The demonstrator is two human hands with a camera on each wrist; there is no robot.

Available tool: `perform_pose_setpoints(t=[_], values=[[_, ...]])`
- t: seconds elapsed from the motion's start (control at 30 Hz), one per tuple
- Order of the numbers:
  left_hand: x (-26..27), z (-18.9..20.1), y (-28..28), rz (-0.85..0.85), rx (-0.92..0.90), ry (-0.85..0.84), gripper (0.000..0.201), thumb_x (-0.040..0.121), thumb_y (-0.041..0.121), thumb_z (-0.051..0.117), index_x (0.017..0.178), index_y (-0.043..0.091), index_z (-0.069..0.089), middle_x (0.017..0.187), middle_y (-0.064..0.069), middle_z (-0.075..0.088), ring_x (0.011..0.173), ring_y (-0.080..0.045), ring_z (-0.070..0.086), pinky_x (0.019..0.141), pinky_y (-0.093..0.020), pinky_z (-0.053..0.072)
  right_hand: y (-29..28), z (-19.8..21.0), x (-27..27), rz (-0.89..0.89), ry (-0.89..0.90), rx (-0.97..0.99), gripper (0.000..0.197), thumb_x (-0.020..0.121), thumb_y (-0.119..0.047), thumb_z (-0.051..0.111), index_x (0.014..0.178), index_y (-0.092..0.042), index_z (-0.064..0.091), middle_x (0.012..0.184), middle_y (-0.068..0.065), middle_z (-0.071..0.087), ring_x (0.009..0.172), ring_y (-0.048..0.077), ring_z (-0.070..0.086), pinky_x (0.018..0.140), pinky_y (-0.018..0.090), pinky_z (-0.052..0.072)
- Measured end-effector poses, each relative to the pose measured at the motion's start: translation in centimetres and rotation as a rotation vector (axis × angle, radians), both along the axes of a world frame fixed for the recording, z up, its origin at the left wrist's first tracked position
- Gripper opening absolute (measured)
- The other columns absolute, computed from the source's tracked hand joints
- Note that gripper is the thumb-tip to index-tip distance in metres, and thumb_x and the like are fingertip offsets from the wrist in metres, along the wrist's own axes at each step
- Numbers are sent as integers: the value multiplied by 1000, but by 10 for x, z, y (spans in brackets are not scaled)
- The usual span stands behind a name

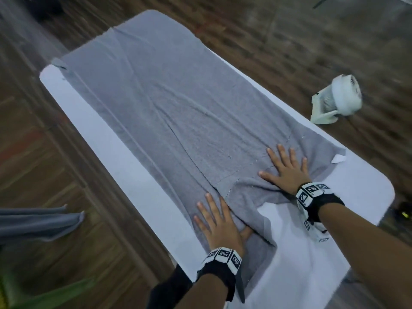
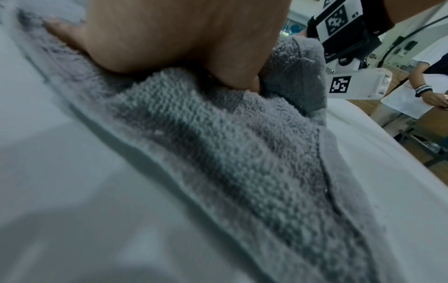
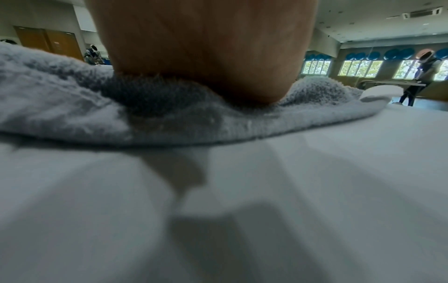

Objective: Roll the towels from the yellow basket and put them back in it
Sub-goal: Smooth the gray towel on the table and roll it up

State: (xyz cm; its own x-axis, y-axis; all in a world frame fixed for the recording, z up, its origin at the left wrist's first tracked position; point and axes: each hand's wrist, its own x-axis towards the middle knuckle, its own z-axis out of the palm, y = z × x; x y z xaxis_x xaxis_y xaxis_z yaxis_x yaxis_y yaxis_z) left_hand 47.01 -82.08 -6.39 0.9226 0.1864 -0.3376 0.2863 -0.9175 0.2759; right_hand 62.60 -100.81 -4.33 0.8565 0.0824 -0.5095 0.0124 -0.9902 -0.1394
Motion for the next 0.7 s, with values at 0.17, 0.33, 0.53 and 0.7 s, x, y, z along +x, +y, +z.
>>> perform_pose_setpoints(t=[0.17,0.33,0.53,0.7], values=[[-47,6,-39,-14,-14,72,112,66,83,32,149,9,26,157,-22,10,142,-48,7,110,-66,6,-47,-1,-56,-43,-18,27,87,71,-88,19,143,-56,-17,154,-18,-29,146,19,-21,115,53,-13],[-77,26,-60,-72,-82,196,106,72,80,34,150,15,4,158,-17,-9,143,-43,-8,111,-61,-7,-82,2,-98,-179,-28,141,82,82,-74,46,149,-50,5,160,-18,-9,148,20,-8,113,56,-9],[-48,76,22,-253,-311,44,54,90,32,55,140,20,38,139,-7,42,129,-29,34,105,-41,26,-33,38,-162,-630,-439,597,41,91,-34,64,122,-8,60,126,14,58,116,25,54,95,21,36],[-1,77,125,-583,-187,-2,32,83,11,54,113,20,60,113,-1,59,107,-26,50,87,-38,34,71,46,-244,-788,-379,659,10,89,-16,66,98,-19,68,95,6,67,84,17,60,80,26,47]])
